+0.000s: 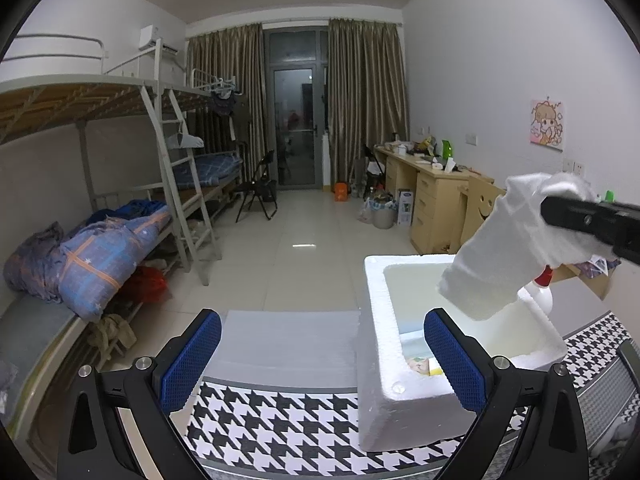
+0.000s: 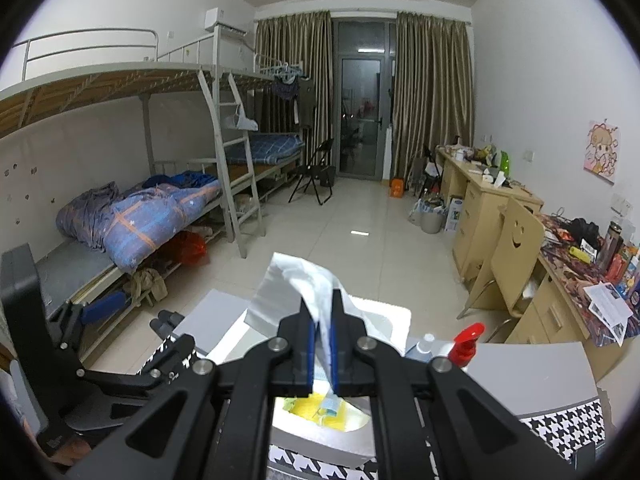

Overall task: Organize soft objects
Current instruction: 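Lower white tissue into the foam box and open the right tool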

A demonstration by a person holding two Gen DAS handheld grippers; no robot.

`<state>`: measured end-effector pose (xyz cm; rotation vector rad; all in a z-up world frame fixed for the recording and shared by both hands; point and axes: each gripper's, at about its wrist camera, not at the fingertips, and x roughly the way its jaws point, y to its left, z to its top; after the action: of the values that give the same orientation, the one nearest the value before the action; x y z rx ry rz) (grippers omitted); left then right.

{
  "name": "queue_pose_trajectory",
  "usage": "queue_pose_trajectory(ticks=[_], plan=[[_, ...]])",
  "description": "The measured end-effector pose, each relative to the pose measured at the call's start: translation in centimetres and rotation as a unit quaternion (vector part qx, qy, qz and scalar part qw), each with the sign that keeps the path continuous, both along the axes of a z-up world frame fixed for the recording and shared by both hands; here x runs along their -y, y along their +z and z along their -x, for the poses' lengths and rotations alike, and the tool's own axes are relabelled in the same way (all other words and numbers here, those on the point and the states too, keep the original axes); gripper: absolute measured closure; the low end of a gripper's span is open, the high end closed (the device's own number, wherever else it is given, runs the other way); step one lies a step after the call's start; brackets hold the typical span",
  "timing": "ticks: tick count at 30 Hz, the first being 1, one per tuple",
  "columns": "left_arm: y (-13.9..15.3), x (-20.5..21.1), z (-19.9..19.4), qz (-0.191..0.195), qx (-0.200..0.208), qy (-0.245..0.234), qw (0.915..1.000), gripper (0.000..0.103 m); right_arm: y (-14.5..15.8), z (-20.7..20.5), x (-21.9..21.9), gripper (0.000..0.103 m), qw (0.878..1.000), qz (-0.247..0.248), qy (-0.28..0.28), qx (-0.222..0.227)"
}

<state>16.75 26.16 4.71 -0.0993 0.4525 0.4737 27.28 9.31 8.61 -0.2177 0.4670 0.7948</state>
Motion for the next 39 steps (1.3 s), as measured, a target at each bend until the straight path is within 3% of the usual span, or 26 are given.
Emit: queue_pose_trajectory(ticks=[21,25,32,36,39], plan=[[-1.1,-0.9,0.3,0.013,-0.007,0.002,0.9999,0.001,-4.2,-1.9,-2.9,0.093,0.995,0.072,0.01,-0.062],[-1.1,-1.1,0.4,0.019,-0.006,-0.001,0.9998,0.001,-4.9,-2.2,-3.3,0.069,0.992,0.086,0.021,-0.087],[-1.1,-0.9,0.3,0.019,-0.007,-0.004,0.9998,0.001,-5.1,-1.8,-3.3,0.06,0.989,0.1,0.027,-0.102],[-1.1,-0.8,0.3,0.019,-0.008,-0.004,0.9998,0.001,-4.5,-1.5,-2.5,0.042,0.991,0.084,0.031,-0.097],[-1.1,-0.8,0.3,0.018,-0.006,-0.003,0.9998,0.001,-3.8,-1.2,-2.0,0.037,0.993,0.074,0.032,-0.089]])
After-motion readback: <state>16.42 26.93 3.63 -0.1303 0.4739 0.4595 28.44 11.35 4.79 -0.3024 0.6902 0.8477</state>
